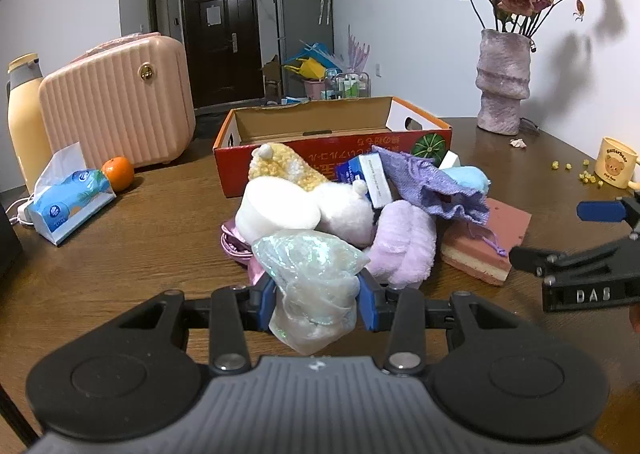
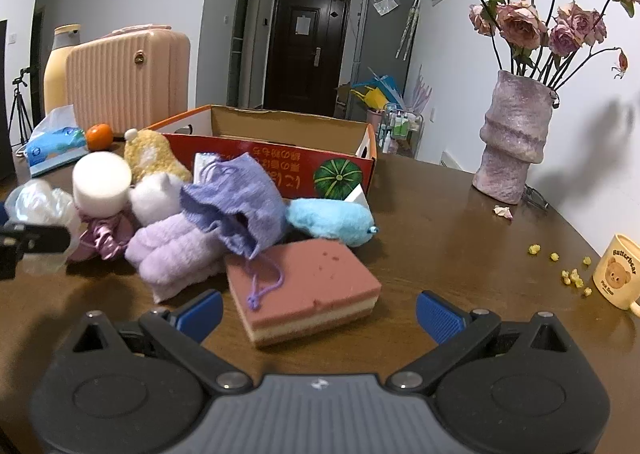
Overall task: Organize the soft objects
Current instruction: 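Lower the right gripper over the pink layered sponge while left holds the bag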
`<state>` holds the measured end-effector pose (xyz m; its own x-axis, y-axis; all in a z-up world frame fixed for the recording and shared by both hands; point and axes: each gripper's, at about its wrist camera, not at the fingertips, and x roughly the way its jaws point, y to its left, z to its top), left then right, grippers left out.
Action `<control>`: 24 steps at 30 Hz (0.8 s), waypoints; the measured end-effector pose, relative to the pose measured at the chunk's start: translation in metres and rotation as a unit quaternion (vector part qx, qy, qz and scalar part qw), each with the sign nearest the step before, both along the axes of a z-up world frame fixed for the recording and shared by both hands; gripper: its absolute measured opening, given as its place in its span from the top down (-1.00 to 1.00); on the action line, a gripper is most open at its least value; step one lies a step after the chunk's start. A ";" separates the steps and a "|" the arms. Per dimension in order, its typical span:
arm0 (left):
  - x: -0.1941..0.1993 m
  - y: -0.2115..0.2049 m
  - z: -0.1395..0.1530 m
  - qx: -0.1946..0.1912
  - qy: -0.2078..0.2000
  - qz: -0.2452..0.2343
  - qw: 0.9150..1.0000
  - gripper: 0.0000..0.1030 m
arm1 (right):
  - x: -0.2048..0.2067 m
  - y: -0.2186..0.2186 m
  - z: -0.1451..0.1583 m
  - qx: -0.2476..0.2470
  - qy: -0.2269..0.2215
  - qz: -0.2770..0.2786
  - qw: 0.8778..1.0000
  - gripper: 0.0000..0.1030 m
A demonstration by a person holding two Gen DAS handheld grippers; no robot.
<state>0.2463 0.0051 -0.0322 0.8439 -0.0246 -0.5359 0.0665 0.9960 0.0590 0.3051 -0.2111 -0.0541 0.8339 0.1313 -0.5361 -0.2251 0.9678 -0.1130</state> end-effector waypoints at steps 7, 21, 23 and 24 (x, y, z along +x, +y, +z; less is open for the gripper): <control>0.005 0.005 -0.004 -0.006 0.005 0.003 1.000 0.19 | 0.023 0.013 -0.004 0.016 0.016 -0.010 1.000 -1.00; 0.008 0.016 -0.007 -0.027 0.009 -0.001 1.000 0.19 | 0.057 0.047 -0.019 -0.002 0.031 -0.066 0.997 -1.00; 0.007 0.016 -0.007 -0.027 0.008 -0.001 1.000 0.19 | 0.058 0.049 -0.021 -0.008 0.026 -0.076 0.997 -1.00; 0.007 0.016 -0.007 -0.027 0.008 -0.001 1.000 0.19 | 0.059 0.049 -0.022 -0.009 0.027 -0.080 0.996 -1.00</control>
<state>0.2534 0.0210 -0.0392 0.8357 -0.0552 -0.5464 0.0681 0.9977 0.0034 0.3643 -0.1619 -0.0761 0.8137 -0.0113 -0.5812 -0.0744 0.9896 -0.1234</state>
